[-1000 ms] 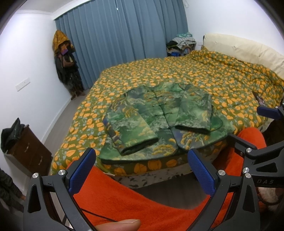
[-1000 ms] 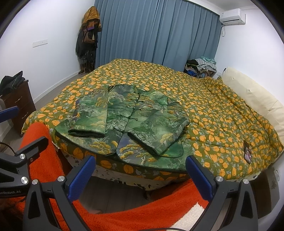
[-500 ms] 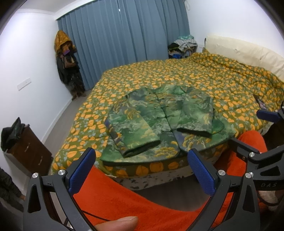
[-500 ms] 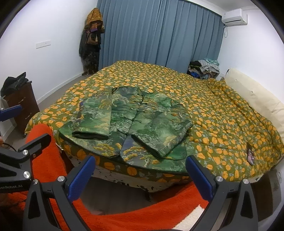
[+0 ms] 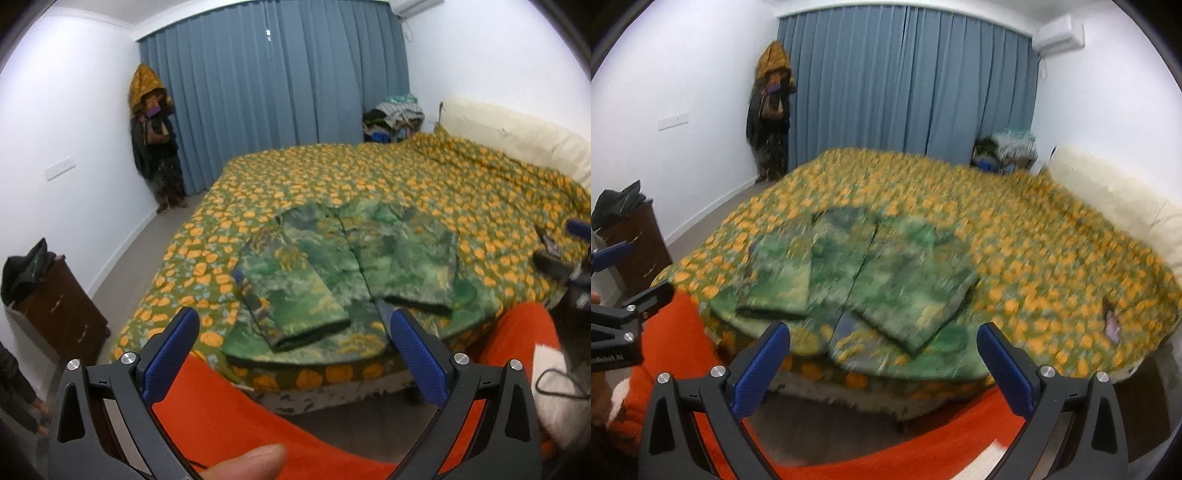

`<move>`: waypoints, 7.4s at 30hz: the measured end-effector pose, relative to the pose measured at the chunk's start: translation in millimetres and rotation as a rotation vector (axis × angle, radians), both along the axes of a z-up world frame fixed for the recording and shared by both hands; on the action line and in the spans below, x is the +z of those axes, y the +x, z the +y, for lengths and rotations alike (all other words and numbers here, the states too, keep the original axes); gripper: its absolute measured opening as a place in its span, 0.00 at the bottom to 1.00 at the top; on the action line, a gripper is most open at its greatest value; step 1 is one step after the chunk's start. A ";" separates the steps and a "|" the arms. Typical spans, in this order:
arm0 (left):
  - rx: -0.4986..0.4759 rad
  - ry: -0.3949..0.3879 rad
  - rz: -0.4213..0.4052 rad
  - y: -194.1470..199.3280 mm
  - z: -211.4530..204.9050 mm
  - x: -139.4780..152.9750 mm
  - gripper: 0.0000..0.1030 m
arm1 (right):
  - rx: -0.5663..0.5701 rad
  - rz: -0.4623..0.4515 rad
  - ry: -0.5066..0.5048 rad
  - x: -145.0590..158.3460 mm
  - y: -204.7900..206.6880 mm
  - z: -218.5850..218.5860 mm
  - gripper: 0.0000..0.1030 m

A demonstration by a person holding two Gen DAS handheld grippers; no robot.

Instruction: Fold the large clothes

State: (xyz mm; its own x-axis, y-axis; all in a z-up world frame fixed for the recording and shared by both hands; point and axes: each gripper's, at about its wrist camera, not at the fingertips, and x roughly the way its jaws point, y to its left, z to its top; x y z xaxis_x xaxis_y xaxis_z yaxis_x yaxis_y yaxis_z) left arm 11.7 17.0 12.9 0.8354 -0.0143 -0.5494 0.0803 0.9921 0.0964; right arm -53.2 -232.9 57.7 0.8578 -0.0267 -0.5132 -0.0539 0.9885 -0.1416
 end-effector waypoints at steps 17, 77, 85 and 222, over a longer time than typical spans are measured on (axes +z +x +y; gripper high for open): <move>0.015 -0.093 0.138 94.5 17.0 -33.4 1.00 | 0.316 0.272 -0.185 -146.8 179.9 -27.9 0.99; 0.324 -0.235 0.173 247.9 307.1 -46.8 0.27 | -0.082 0.138 0.187 -118.6 168.3 -97.9 0.55; 0.424 -0.327 0.282 195.5 315.7 -110.4 0.62 | -0.151 0.263 0.176 -146.4 185.9 -152.8 0.60; -0.089 0.012 0.221 133.8 -30.6 -119.7 0.99 | -0.130 0.294 0.176 -160.4 216.4 -92.6 0.82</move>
